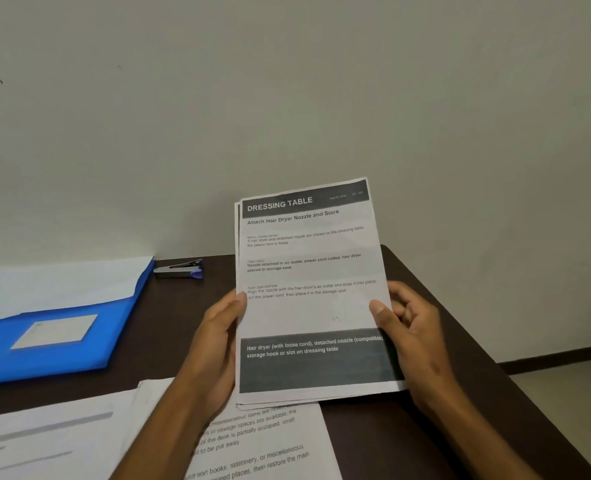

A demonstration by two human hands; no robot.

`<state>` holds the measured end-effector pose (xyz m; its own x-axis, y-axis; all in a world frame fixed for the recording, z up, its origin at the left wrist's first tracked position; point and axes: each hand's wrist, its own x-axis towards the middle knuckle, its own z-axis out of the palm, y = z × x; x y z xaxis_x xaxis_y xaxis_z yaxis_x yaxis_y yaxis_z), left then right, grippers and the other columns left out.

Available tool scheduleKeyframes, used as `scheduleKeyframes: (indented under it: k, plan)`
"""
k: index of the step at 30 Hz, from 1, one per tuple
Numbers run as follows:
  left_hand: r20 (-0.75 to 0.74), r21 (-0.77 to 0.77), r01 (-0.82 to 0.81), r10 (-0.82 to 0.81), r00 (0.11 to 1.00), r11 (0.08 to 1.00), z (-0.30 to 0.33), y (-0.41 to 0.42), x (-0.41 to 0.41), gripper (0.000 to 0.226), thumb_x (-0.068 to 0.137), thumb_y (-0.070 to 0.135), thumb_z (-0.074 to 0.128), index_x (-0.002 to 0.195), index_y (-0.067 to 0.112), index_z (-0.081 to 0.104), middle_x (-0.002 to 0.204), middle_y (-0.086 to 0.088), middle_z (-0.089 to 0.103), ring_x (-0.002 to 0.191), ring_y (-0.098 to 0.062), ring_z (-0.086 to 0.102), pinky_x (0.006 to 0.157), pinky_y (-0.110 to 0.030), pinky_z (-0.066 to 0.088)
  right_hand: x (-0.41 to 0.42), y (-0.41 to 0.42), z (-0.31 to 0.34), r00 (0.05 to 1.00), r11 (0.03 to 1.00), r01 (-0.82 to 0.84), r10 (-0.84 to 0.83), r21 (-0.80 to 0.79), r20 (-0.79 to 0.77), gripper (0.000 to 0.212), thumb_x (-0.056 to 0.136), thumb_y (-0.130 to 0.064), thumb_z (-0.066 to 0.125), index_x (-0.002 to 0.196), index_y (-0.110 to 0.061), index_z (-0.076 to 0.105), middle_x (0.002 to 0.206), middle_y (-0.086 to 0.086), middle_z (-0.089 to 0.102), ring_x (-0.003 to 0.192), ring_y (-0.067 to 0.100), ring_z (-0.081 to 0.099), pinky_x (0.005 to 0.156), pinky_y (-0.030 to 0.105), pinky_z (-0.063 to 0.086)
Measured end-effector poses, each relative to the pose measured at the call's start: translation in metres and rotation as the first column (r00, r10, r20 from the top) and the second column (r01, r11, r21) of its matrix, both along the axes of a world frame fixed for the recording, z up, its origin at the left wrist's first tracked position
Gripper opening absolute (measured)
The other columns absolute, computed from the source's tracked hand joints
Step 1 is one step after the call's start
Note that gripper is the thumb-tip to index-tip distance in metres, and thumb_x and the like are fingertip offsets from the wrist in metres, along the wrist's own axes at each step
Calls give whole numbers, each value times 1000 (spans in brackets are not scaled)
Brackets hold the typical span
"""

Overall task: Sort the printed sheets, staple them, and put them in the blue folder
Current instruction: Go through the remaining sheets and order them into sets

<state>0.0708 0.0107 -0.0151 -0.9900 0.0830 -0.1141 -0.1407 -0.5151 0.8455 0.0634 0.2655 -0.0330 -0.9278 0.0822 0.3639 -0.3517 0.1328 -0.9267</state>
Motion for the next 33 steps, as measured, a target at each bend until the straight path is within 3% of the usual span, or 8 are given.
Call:
scheduleKeyframes:
  k: [4,9,11,16,23,27,33]
  plan:
    - [-11,-21,-7,6,1000,1000,-2,-1,-2,34,112,25,41,137,27,64,126,-9,76,112,-34,75,86,-53,64,-1,-3,0,1000,999,-11,12,-36,17,17,106,-16,57,121,-13,66,102,2,82,90,24,80,69,26,60]
    - [-34,-32,-21,20,999,999,-5,-1,-4,33,112,25,41,137,27,63,127,-9,76,113,-35,74,87,-54,64,-2,-3,-1,999,997,34,-32,-76,28,18,108,-19,55,116,-14,71,102,5,81,91,31,78,77,49,61]
    - [-27,-30,-27,26,999,999,-5,-1,-4,32,112,25,42,135,28,63,125,-9,76,110,-35,75,83,-52,65,-3,-2,-1,998,993,66,-65,-99,9,18,108,-15,55,113,-15,73,99,9,80,90,36,76,78,52,59]
    - [-29,-39,-38,37,999,999,-6,0,-5,32,112,24,41,134,27,64,125,-7,77,110,-33,75,85,-52,64,-5,1,-3,990,989,131,-134,-70,-41,14,104,-12,62,111,-16,73,74,-2,74,73,16,73,69,35,56]
    - [-36,-35,-6,5,999,999,-5,-1,-3,34,112,27,40,136,27,64,129,-8,75,117,-34,73,94,-55,61,-7,3,-6,982,984,180,-180,-15,-57,13,103,-14,64,113,-19,72,83,0,79,81,20,77,73,38,59]
    - [-36,-35,-17,16,999,999,-6,-2,-3,35,112,27,40,137,25,65,129,-8,75,118,-33,72,107,-58,51,-6,2,-5,979,981,192,-191,1,-64,15,105,-14,62,114,-22,72,85,-2,80,83,18,78,74,38,61]
    - [-57,-41,7,-9,998,999,-7,-3,-3,36,112,29,42,141,24,61,132,-10,73,119,-36,71,103,-62,54,-4,2,-5,979,981,196,-195,10,-61,16,107,-15,59,116,-21,70,88,-2,81,84,17,79,75,39,61]
